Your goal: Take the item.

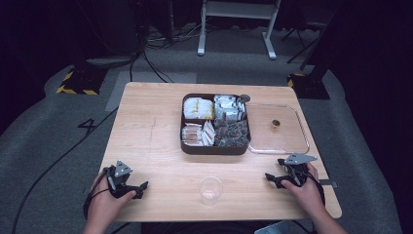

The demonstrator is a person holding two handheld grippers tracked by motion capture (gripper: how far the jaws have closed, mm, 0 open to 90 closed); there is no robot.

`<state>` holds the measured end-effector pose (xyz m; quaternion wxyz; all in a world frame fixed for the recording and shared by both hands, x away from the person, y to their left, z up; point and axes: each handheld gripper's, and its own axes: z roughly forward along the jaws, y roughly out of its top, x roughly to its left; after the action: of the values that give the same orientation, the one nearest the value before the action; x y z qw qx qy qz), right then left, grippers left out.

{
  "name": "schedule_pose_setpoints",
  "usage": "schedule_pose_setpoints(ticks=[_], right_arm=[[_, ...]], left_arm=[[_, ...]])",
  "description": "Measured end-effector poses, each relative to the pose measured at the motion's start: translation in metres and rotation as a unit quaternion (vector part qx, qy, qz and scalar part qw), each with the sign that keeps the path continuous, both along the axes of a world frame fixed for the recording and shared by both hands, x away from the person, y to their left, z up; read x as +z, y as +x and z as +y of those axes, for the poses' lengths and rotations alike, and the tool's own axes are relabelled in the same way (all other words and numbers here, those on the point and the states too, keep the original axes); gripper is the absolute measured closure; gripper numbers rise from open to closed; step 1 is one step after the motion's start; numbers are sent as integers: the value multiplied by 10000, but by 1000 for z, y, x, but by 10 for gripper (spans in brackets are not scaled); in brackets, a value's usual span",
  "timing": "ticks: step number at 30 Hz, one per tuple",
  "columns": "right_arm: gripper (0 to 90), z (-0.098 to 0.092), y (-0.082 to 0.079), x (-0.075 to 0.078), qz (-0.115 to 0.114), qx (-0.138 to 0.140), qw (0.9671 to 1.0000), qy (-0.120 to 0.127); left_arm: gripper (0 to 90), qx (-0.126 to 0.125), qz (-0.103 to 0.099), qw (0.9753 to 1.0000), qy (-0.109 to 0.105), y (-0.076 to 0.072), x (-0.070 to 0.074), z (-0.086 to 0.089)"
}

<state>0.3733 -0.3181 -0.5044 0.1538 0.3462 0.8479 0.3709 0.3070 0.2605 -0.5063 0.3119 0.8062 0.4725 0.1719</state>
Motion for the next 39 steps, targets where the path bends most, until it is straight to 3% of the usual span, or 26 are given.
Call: schedule_pose_setpoints(ticks=[3, 5, 7, 9, 14, 16, 18, 21, 25, 29, 31, 39], right_arm=[[148, 0, 0, 0, 0, -12, 10000, 1], [149, 0, -1, 0, -3, -17, 10000, 4], [150, 0, -1, 0, -8, -11, 10000, 5], [150, 0, -1, 0, -7, -3, 10000, 2], [150, 0, -1, 0, -6, -4, 10000, 3], [156, 0, -1, 0, -9, -1, 10000, 1], [164, 0, -1, 0, -19, 15, 10000, 10], [164, 0, -1, 0, -24, 13, 10000, 11], [165, 0, -1, 0, -17, 20, 10000, 17], [165, -1, -1, 0, -13, 26, 10000, 19], [165, -1, -1, 0, -17, 31, 10000, 16], [165, -1, -1, 0, -20, 37, 10000, 17]], left_arm=[[19, 41, -27, 10000, -41, -1, 1, 1], [118, 18, -111, 9999, -84, -2, 3, 3], [239, 23, -25, 10000, -38, -2, 6, 5], [270, 40, -6, 10000, 1, -3, 9, 6], [309, -26, 111, 9998, -153, -4, 19, 3], [336, -194, 187, 9991, -341, -7, 28, -1], [334, -308, 60, 9984, -480, -10, 40, -5], [324, -345, -118, 9981, -502, -13, 56, -10], [294, -384, -269, 9983, -350, -13, 75, -21], [259, -333, -281, 9990, -95, -13, 89, -34], [254, -435, -339, 9985, -4, -11, 95, -41], [281, -705, -358, 9966, -211, 7, 114, -62]])
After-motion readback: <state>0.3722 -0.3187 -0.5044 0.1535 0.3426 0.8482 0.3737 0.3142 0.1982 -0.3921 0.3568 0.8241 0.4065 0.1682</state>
